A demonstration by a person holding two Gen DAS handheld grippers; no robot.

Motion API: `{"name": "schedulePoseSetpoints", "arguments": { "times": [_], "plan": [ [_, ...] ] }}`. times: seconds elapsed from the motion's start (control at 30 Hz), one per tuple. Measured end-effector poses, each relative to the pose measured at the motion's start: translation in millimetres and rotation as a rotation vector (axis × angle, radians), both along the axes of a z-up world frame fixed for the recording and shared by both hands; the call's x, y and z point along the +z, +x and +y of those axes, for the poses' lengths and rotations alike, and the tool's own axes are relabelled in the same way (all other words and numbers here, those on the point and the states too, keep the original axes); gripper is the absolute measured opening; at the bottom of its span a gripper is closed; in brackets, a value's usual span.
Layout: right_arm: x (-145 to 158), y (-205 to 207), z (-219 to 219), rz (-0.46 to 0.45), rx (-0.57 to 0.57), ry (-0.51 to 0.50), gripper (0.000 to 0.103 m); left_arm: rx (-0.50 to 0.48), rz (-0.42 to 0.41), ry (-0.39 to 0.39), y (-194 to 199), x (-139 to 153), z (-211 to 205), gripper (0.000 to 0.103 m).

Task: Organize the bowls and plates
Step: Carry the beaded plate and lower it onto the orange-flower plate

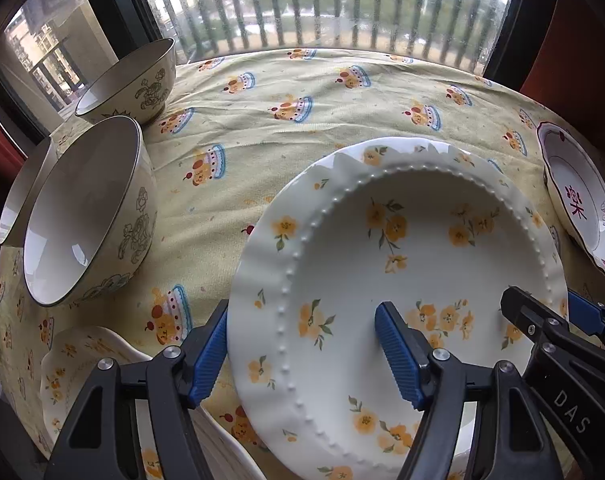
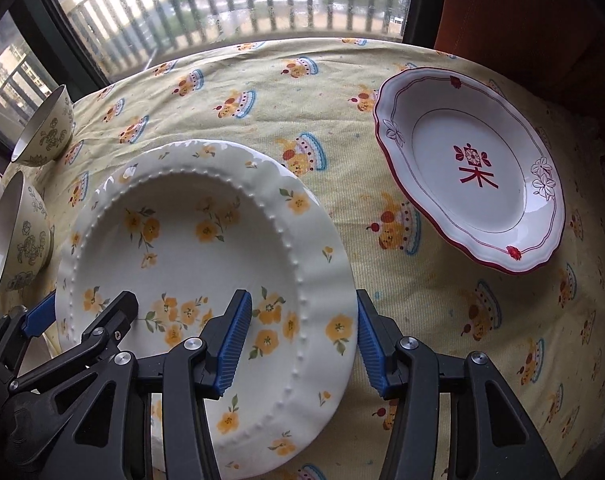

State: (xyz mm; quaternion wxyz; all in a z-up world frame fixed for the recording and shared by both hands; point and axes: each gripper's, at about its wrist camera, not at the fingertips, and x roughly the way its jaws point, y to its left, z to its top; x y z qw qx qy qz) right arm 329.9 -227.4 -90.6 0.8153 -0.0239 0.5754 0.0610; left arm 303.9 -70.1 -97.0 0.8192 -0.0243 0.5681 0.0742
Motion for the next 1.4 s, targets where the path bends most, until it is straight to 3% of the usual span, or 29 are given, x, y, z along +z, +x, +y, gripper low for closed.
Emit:
{"name": "schedulePoseSetpoints", "arguments": {
  "times": [0.37,0.63,1.17,1.4],
  "plan": [
    [-6.5,17.8,3.6,0.004,0.016,0.022,0.06,0.008,-0.01,0.004,6.9,-0.7,-1.0,0.075],
    [-4.2,15.8,6.9,0.004,0.046,-0.017,0.06,-0.001,0.008,0.002,5.1,1.2,-3.0,0.072],
    [17.0,-21.7,-9.9,0.0,-0.033,-0.049,0.06,-0.072,0.001,-0.001,-24.3,21.9,-18.1,0.071],
    [34.2,-46.5,-4.8,-0.019,-0.063,-0.047,0.06,-0.085,-0.026,-0.025,-44.2,40.4,-6.5,0.071]
  ]
}}
